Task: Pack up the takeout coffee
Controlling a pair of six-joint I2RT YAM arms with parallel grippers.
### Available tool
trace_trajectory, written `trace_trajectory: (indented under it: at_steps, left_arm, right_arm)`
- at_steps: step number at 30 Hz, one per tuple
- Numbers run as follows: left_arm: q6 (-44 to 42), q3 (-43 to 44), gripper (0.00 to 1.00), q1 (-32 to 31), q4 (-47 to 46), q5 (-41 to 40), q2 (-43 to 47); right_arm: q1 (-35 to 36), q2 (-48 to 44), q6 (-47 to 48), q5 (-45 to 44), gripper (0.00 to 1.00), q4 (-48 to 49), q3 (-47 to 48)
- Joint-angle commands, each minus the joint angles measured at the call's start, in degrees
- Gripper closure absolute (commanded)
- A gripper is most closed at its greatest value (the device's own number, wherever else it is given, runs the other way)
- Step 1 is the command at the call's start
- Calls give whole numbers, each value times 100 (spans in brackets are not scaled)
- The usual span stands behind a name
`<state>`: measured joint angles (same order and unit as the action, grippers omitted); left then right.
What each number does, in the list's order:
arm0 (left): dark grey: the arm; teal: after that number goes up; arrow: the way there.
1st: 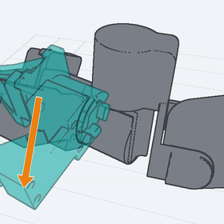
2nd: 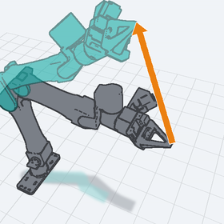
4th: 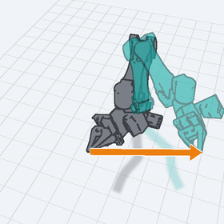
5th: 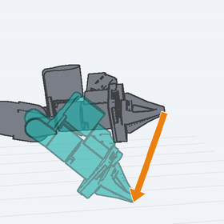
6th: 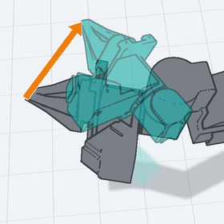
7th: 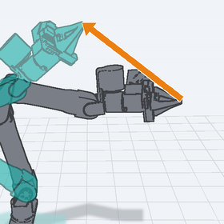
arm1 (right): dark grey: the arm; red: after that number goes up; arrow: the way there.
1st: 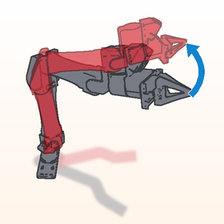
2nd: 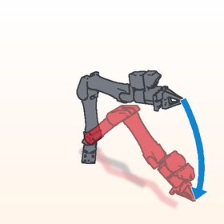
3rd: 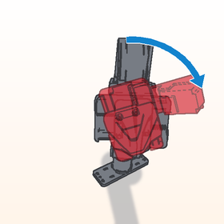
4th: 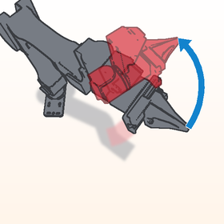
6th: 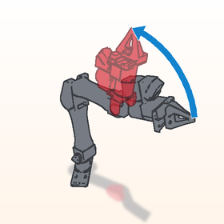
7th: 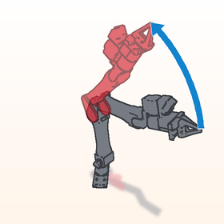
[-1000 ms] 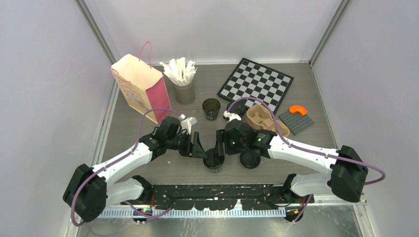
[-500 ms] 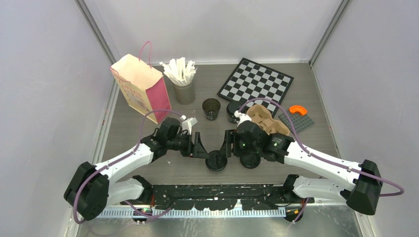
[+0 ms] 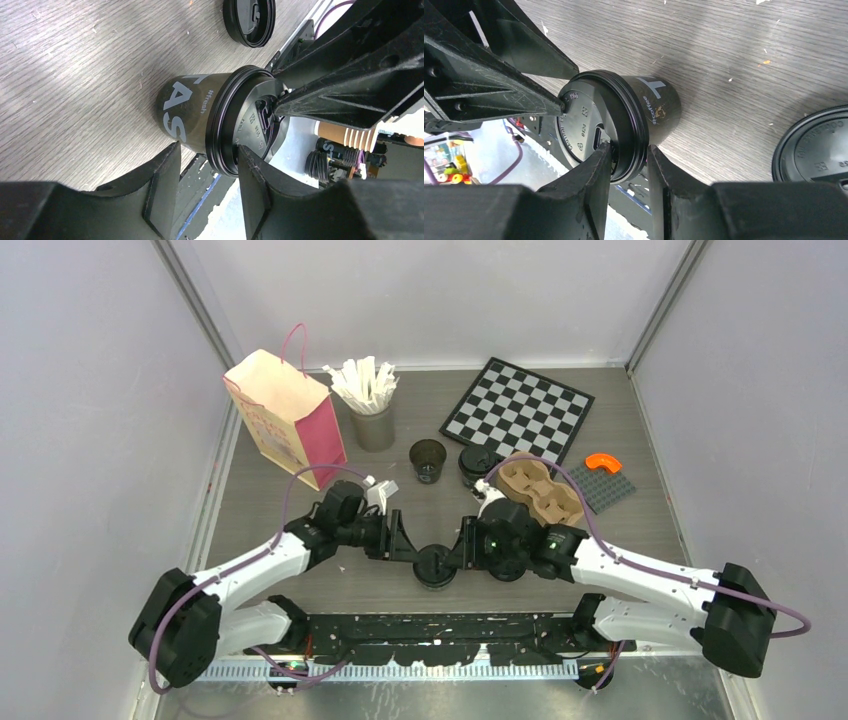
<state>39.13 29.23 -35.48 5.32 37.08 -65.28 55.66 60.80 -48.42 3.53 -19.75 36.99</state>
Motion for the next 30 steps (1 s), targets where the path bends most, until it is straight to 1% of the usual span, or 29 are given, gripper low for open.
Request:
trace_trajectory:
  at_steps: [1, 5, 9, 11, 13, 15, 17, 19, 21, 24, 28, 30]
  left_arm:
    - [54, -141, 53, 1, -43, -142, 337]
    - [139, -185, 52, 2, -107, -119, 485]
    - [251, -221, 41, 6, -429, -39, 481]
    - [273, -250, 38, 2, -504, -14, 428]
    - [331, -330, 36, 5, -823, 100, 324]
    - [421, -415, 36, 0, -1060, 169, 203]
    - [484, -490, 39, 4, -1272, 194, 70]
    - [475, -518, 44, 6, -1256, 156, -37]
    - [376, -498, 47, -2, -1049, -6, -51]
    - [270, -510, 49, -43, -813, -265, 44]
    - [244, -538, 49, -104, -692, -435, 190]
    - [239, -542, 49, -115, -676, -462, 220]
  right_arm:
    - [14, -79, -114, -21, 66, 420, -371]
    - [11, 57, -8, 0, 67, 413, -376]
    - [6, 178, 50, 3, 67, 456, -386]
    - [1, 200, 58, 10, 67, 468, -382]
    - [6, 194, 59, 28, 67, 512, -391]
    - [2, 181, 69, 41, 67, 546, -386]
    - [2, 165, 98, 57, 67, 557, -381]
    - [0, 152, 118, 52, 67, 555, -348]
    - [1, 117, 131, 33, 66, 480, -221]
    - [0, 16, 112, -60, 61, 262, -18]
    - [2, -194, 15, -109, 52, 132, 108]
    - [4, -255, 8, -98, 51, 42, 171]
